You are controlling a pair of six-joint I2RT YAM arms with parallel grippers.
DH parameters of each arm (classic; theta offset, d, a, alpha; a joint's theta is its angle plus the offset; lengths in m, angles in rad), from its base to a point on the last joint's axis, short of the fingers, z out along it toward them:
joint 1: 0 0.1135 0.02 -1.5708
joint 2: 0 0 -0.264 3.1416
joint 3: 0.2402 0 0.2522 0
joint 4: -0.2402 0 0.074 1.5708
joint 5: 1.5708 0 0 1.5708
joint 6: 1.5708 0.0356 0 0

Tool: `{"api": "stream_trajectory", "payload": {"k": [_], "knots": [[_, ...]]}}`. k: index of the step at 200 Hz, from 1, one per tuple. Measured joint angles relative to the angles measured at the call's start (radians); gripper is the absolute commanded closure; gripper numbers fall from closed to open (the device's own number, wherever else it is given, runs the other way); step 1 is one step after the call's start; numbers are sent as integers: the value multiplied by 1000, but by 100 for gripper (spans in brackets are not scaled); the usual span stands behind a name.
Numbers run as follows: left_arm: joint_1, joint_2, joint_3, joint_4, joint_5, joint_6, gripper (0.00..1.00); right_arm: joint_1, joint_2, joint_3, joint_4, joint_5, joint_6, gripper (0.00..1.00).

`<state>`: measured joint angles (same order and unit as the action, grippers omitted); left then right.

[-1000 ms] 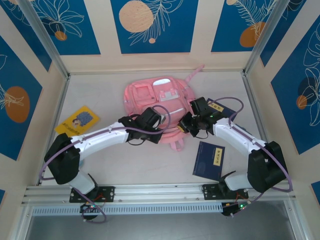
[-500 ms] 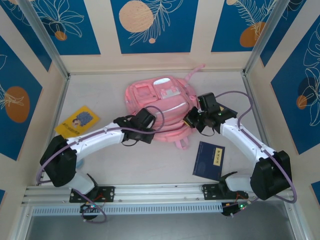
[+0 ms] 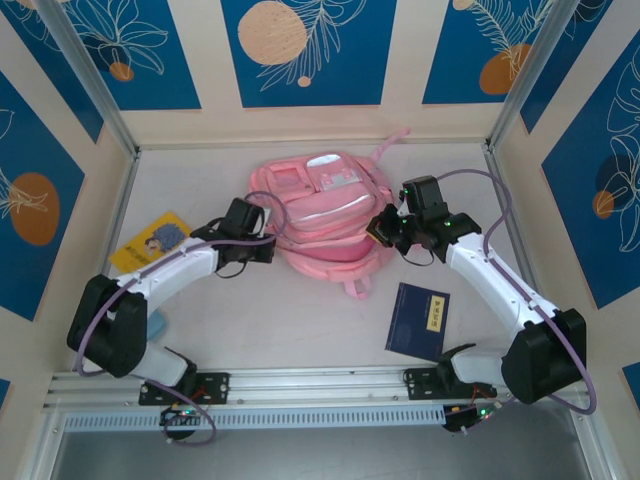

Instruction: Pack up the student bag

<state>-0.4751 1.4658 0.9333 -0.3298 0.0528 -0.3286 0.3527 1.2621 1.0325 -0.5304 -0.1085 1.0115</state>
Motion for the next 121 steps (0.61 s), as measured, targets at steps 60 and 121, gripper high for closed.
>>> {"api": "stream_trajectory", "payload": {"k": [60, 121], "knots": [[116, 105, 0, 134, 53, 44, 100, -28, 0, 0, 17, -57, -22, 100], [190, 177, 56, 169, 52, 26, 90, -4, 83, 3, 122, -139, -13, 100]]}}
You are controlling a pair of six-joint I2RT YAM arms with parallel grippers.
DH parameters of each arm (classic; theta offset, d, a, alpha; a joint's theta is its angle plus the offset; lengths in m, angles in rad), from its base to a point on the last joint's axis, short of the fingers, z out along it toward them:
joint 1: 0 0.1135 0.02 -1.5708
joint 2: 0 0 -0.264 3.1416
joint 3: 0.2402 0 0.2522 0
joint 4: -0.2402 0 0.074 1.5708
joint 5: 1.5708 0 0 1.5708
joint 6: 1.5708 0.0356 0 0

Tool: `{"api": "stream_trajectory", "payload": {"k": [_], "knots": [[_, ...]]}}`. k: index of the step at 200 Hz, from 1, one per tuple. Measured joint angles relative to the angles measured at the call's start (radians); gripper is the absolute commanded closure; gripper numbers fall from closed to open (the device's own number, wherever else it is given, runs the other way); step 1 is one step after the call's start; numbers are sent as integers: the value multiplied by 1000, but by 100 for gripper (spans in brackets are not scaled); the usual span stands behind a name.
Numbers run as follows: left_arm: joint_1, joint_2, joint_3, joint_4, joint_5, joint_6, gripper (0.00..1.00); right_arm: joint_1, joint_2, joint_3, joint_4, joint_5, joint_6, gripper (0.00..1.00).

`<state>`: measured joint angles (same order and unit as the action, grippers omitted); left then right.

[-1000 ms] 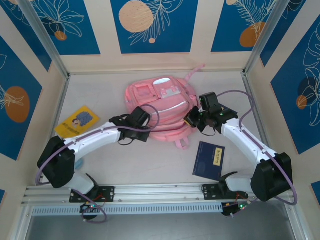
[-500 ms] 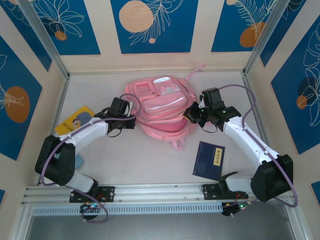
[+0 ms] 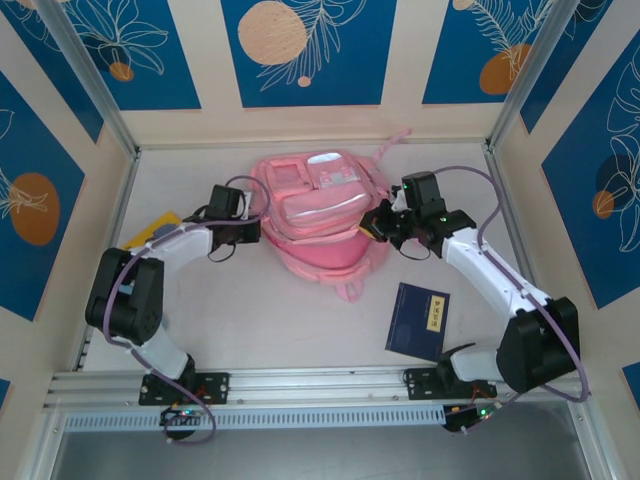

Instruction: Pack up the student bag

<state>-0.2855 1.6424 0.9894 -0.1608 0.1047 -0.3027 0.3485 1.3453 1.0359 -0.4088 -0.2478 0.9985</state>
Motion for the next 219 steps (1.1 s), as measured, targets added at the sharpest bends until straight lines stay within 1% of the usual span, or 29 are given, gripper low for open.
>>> {"api": "stream_trajectory", "payload": {"k": [8, 21, 38, 50, 61, 71, 85, 86, 87, 106, 122, 142, 159, 172, 182, 198, 219], "knots": [[10, 2, 15, -7, -21, -11, 85, 15, 36, 6, 20, -10, 6, 100], [27, 5, 39, -26, -64, -24, 69, 43, 96, 21, 51, -20, 17, 100], [61, 5, 72, -57, -132, -55, 58, 87, 191, 67, 78, -21, 31, 100], [80, 3, 85, -82, -175, -69, 48, 118, 268, 111, 100, -23, 42, 100], [87, -8, 84, -106, -198, -78, 43, 143, 329, 152, 114, -27, 48, 100], [89, -30, 74, -127, -210, -95, 41, 167, 383, 192, 127, -31, 51, 100], [89, -89, 51, -168, -216, -119, 38, 194, 446, 243, 143, -31, 48, 81], [89, -98, 49, -171, -216, -119, 38, 195, 449, 245, 144, -30, 48, 81], [89, -103, 48, -174, -215, -118, 37, 196, 452, 248, 145, -30, 48, 78], [89, -206, 28, -223, -211, -145, 31, 223, 489, 286, 146, -29, 18, 52], [89, -294, 21, -266, -200, -148, 19, 230, 481, 298, 123, -13, -14, 39], [89, -386, 14, -325, -177, -152, 10, 227, 437, 293, 59, 45, -73, 26], [89, -443, 2, -371, -161, -149, 4, 223, 343, 247, -6, 137, -124, 19], [89, -481, -14, -401, -150, -138, 0, 215, 240, 183, -66, 212, -159, 11], [89, -511, -30, -422, -140, -132, 0, 202, 164, 131, -120, 272, -172, 8], [89, -554, -54, -446, -127, -122, 0, 167, 70, 41, -188, 357, -188, 7], [89, -593, -72, -472, -105, -109, 0, 110, 0, -93, -262, 428, -183, 7]]}}
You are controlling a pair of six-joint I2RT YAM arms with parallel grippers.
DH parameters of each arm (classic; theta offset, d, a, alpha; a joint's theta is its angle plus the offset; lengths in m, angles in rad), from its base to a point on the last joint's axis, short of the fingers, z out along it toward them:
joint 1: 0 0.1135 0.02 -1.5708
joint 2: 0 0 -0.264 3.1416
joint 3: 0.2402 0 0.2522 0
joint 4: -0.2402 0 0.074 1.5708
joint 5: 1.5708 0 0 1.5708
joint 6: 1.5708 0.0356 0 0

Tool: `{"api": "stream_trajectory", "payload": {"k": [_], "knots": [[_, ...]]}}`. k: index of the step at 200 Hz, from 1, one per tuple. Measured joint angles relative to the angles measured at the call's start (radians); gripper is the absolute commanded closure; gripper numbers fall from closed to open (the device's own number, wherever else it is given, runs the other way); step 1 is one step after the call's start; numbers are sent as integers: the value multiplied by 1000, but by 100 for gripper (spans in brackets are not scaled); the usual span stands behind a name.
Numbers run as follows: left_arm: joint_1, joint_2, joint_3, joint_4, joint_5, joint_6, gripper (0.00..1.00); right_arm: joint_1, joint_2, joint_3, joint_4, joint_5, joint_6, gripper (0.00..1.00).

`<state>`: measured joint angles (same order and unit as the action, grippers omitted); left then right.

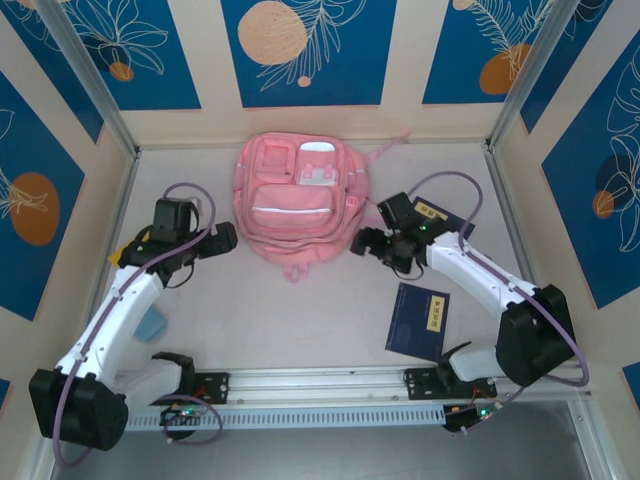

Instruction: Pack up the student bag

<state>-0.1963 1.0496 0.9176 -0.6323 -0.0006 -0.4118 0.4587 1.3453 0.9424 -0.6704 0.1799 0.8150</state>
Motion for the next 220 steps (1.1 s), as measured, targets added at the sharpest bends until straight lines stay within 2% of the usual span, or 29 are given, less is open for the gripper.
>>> {"api": "stream_trajectory", "payload": {"k": [34, 82, 141, 190, 220], "knots": [[0, -7, 0, -32, 15, 2, 0, -69, -39, -190, -66, 27, 36, 8], [0, 19, 11, -58, 57, 2, 0, -78, 8, -255, -44, 15, 69, 11], [0, 47, 6, -43, 166, -9, 0, -2, 99, -187, -48, 14, 111, 13], [-16, 79, -22, 8, 235, -55, 1, 117, 242, -39, 35, -88, 181, 14], [-70, 102, -39, 34, 255, -96, 4, 150, 310, 63, 76, -127, 138, 17]]}}
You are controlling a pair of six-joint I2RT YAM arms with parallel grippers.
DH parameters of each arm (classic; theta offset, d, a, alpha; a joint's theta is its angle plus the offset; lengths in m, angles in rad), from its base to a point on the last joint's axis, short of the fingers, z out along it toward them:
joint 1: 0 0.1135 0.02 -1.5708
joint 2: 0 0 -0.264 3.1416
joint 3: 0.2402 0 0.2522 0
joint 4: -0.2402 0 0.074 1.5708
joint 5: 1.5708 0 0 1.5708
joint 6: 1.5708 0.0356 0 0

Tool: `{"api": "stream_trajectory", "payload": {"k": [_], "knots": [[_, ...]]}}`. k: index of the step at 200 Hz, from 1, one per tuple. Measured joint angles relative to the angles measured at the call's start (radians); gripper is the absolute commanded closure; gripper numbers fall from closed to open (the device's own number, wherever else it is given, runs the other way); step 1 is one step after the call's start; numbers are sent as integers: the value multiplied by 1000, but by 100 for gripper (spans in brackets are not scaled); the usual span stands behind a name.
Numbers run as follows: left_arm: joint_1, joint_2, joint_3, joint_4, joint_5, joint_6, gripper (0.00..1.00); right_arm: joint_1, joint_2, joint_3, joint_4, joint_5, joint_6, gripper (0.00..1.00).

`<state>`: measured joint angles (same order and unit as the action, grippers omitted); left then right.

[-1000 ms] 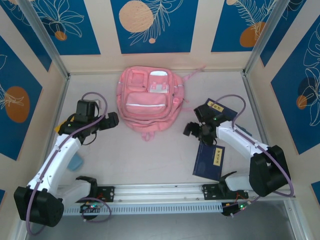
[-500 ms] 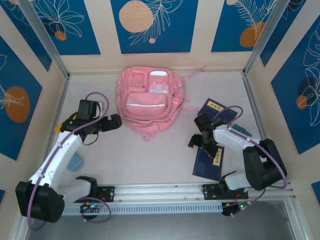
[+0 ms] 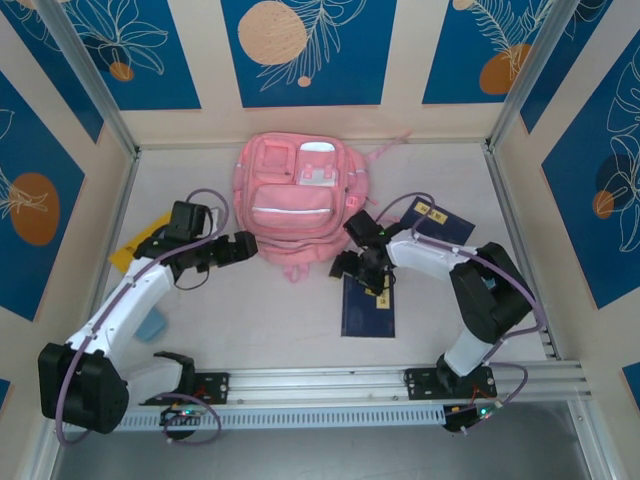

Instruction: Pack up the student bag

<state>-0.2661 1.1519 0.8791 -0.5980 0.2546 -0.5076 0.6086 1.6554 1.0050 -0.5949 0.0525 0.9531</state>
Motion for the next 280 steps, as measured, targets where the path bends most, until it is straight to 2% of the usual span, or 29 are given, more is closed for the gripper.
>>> {"api": "stream_trajectory", "payload": {"k": [29, 64, 86, 107, 130, 151, 181, 198, 232, 250, 280], "knots": [[-110, 52, -2, 31, 0, -23, 6, -52, -23, 66, -76, 44, -120, 17], [-248, 154, -1, 61, -12, -66, 12, -217, -174, -37, -152, 53, -216, 20], [-343, 227, 17, 89, -27, -115, 16, -273, -249, -113, -178, 40, -243, 27], [-430, 290, 58, 112, -45, -153, 20, -290, -258, -167, -180, 13, -257, 35], [-508, 358, 118, 128, -66, -180, 28, -293, -238, -201, -179, -10, -268, 43], [-570, 428, 171, 145, -82, -204, 40, -293, -222, -218, -171, -27, -266, 52], [-627, 520, 228, 162, -84, -223, 49, -293, -210, -241, -142, -65, -255, 59], [-645, 582, 265, 180, -83, -229, 54, -293, -204, -249, -127, -85, -255, 59], [-653, 698, 335, 209, -79, -235, 60, -293, -185, -256, -112, -110, -255, 59], [-653, 752, 377, 208, -80, -236, 66, -293, -185, -256, -109, -113, -256, 59], [-661, 816, 432, 180, -84, -243, 68, -293, -182, -256, -103, -117, -256, 61]]}}
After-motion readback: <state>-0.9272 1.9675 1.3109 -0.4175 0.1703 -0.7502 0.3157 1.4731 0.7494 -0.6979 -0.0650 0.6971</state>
